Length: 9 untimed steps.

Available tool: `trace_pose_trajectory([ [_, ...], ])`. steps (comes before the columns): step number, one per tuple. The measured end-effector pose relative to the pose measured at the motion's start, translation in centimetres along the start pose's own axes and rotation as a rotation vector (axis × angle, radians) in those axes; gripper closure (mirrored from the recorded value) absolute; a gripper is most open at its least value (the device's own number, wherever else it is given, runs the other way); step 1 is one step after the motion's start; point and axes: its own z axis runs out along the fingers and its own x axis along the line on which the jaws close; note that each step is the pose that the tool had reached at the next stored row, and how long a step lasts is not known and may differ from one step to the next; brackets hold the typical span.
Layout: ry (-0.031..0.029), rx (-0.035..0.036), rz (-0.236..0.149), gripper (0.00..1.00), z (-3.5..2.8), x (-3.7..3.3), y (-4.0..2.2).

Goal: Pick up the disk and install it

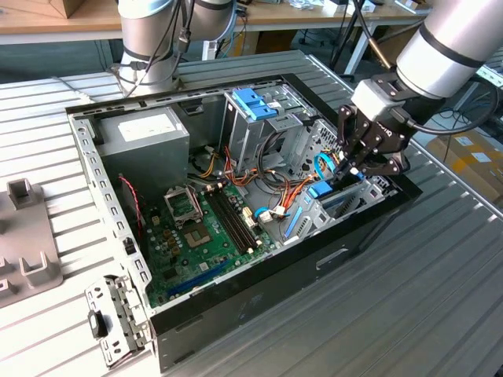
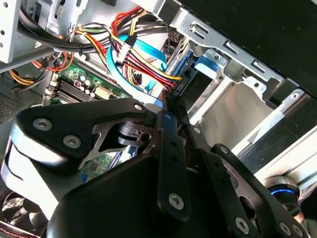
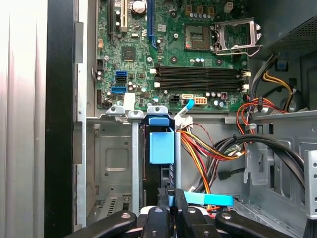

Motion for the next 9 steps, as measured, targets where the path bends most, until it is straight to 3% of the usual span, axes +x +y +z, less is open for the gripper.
trace_pose_trajectory([
  [2, -0.0019, 0.0001, 0.000, 0.83, 0.10, 0.01, -0.01],
  [4, -0.0007, 0.0000, 0.000, 0.71, 0.04, 0.00, -0.01],
  [6, 0.0000, 0.0000, 0.000, 0.71, 0.01, 0.00, 0.00],
  [7, -0.0002, 0.0000, 0.000, 0.64, 0.01, 0.00, 0.00],
  [9, -0.0001, 0.0000, 0.000, 0.64, 0.01, 0.00, 0.00],
])
